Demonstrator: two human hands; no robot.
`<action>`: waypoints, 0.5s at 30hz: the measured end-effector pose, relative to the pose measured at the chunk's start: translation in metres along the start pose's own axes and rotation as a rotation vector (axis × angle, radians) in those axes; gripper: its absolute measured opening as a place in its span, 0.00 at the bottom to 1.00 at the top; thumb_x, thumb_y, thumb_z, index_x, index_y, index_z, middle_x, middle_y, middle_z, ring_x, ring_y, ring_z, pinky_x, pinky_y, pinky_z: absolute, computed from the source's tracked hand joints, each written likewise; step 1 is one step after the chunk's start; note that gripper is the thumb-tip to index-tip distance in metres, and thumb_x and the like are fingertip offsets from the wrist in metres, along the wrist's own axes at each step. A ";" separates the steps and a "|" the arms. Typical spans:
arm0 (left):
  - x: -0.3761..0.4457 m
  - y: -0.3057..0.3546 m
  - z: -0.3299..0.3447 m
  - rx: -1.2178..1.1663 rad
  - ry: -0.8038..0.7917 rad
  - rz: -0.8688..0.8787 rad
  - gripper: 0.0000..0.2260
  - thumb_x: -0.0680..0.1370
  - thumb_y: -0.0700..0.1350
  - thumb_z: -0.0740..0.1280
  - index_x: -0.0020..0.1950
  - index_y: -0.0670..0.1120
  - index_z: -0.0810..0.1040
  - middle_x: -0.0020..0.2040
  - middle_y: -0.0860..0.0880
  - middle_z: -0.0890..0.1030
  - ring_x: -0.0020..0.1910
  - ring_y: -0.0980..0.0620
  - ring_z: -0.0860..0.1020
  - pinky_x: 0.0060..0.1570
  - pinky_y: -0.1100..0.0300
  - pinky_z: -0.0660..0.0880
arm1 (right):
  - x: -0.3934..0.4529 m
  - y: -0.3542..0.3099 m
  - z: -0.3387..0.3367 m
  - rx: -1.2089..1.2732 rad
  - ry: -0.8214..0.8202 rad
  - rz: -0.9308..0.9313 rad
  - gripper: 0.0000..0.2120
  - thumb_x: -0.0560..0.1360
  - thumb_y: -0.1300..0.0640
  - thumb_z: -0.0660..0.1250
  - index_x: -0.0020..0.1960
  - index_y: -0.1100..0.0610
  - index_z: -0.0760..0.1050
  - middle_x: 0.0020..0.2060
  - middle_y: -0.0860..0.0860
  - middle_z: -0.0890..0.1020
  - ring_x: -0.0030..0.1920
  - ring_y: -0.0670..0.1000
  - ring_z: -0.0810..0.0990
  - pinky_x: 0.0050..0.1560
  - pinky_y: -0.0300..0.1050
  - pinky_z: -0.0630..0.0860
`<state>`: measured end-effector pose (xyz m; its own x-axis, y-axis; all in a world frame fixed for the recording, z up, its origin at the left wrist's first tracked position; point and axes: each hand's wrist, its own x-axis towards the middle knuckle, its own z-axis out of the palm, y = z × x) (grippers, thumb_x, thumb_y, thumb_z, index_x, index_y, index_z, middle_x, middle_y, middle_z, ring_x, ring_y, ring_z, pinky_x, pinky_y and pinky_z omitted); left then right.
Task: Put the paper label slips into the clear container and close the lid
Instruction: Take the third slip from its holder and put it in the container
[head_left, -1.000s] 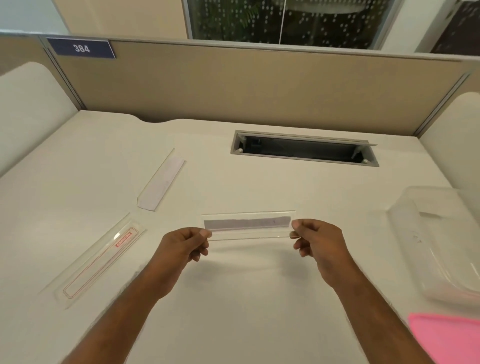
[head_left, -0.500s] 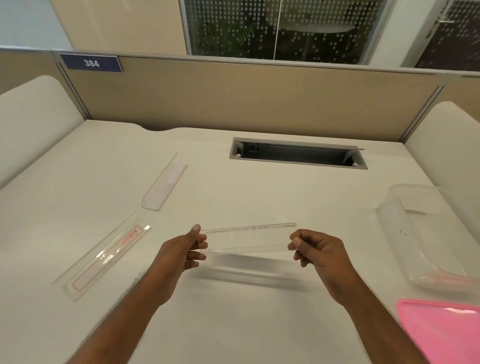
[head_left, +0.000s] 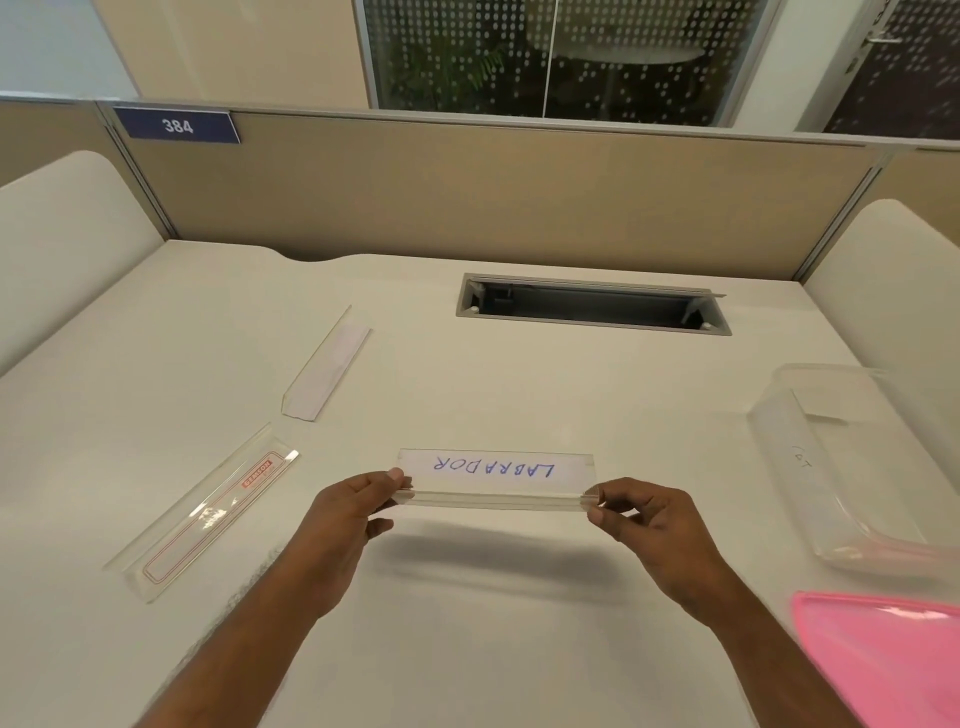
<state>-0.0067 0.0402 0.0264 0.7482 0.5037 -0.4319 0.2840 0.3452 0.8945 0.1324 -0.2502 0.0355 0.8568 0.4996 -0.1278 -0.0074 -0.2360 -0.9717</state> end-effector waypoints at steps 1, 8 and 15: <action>-0.001 0.000 0.001 -0.006 -0.002 0.015 0.08 0.77 0.48 0.70 0.44 0.45 0.86 0.50 0.49 0.86 0.53 0.52 0.81 0.50 0.55 0.73 | 0.000 0.000 0.000 0.000 0.007 0.000 0.09 0.72 0.63 0.74 0.44 0.49 0.85 0.42 0.47 0.86 0.40 0.46 0.79 0.44 0.40 0.74; -0.005 0.001 0.003 -0.011 0.000 0.153 0.09 0.75 0.49 0.70 0.44 0.44 0.86 0.49 0.48 0.86 0.55 0.51 0.81 0.53 0.58 0.73 | 0.001 -0.011 -0.010 0.038 -0.045 -0.032 0.23 0.71 0.68 0.72 0.61 0.49 0.78 0.52 0.51 0.84 0.51 0.53 0.82 0.53 0.49 0.80; -0.005 0.026 0.008 0.201 -0.087 0.282 0.06 0.75 0.49 0.71 0.47 0.49 0.86 0.56 0.53 0.85 0.59 0.53 0.80 0.65 0.53 0.71 | 0.014 -0.041 -0.005 -0.179 -0.015 -0.097 0.08 0.75 0.57 0.71 0.51 0.46 0.84 0.48 0.40 0.86 0.49 0.45 0.81 0.49 0.44 0.77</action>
<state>0.0021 0.0402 0.0530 0.8597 0.4848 -0.1608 0.1648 0.0346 0.9857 0.1469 -0.2374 0.0745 0.8414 0.5390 -0.0396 0.1675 -0.3298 -0.9291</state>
